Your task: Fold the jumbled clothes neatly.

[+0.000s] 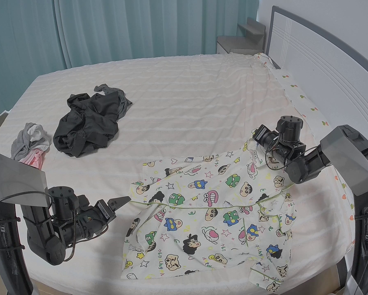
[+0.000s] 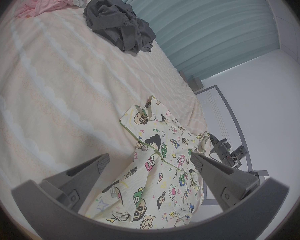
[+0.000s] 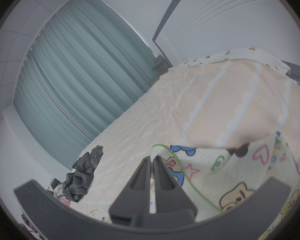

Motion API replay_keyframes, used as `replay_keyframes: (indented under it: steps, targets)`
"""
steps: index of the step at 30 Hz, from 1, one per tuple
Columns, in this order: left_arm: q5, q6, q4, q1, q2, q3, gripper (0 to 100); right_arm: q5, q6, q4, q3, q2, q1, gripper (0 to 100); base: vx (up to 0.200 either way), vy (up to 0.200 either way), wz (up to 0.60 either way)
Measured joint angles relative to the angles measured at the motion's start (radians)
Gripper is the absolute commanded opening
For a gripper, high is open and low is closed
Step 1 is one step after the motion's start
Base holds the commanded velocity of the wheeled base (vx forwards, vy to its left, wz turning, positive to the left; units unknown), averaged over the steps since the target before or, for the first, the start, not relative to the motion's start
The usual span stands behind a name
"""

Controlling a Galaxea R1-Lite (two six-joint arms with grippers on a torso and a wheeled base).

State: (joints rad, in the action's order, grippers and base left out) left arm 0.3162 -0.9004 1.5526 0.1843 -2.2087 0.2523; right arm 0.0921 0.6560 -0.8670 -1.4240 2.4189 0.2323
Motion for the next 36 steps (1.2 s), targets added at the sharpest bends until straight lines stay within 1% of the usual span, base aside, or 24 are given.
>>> replay_keyframes:
  steps: [4, 8, 11, 14, 17, 18, 21, 24, 29, 31, 33, 36]
  targets:
    - [0.0, 0.0, 0.0, 0.0, 0.0, -0.001, 100, -0.001, -0.021, 0.043, -0.077, 0.026, -0.017, 100, 0.0, 0.0, 0.0]
    - [0.0, 0.0, 0.0, 0.0, 0.0, -0.001, 100, -0.001, -0.024, 0.064, -0.118, 0.046, -0.039, 100, 0.0, 0.0, 0.0]
    - [0.0, 0.0, 0.0, 0.0, 0.0, -0.001, 100, 0.003, -0.015, 0.064, -0.133, 0.052, -0.064, 100, 0.0, 0.0, 0.0]
    - [0.0, 0.0, 0.0, 0.0, 0.0, -0.001, 100, 0.007, 0.014, 0.064, -0.142, 0.053, -0.085, 100, 0.0, 0.0, 0.0]
    - [0.0, 0.0, 0.0, 0.0, 0.0, -0.001, 100, 0.007, 0.067, 0.076, -0.142, 0.047, -0.09, 100, 0.0, 0.0, 0.0]
    - [0.0, 0.0, 0.0, -0.001, 0.0, 0.0, 100, 0.005, 0.1, 0.091, -0.138, 0.039, -0.092, 100, 0.0, 0.0, 0.0]
    - [-0.002, 0.0, 0.0, 0.0, 0.0, -0.001, 100, 0.001, 0.162, 0.136, -0.115, 0.009, -0.093, 100, 0.0, 0.0, 0.0]
    - [-0.004, 0.0, 0.0, 0.0, 0.0, -0.001, 100, -0.001, 0.183, 0.152, -0.063, -0.025, -0.084, 100, 0.0, 0.0, 0.0]
    - [-0.005, 0.0, 0.0, 0.0, 0.0, 0.0, 100, -0.017, 0.214, 0.156, 0.087, -0.088, -0.053, 100, 0.0, 0.0, 0.0]
    - [-0.005, 0.0, 0.0, 0.0, 0.0, 0.0, 100, -0.023, 0.265, 0.157, 0.146, -0.112, -0.038, 100, 0.0, 0.0, 0.0]
    - [-0.006, 0.0, 0.0, 0.0, 0.0, 0.001, 100, -0.029, 0.341, 0.157, 0.198, -0.133, -0.019, 100, 0.0, 0.0, 0.0]
    - [-0.006, 0.0, 0.0, 0.001, 0.0, 0.001, 100, -0.035, 0.409, 0.156, 0.247, -0.149, -0.003, 100, 0.0, 0.0, 0.0]
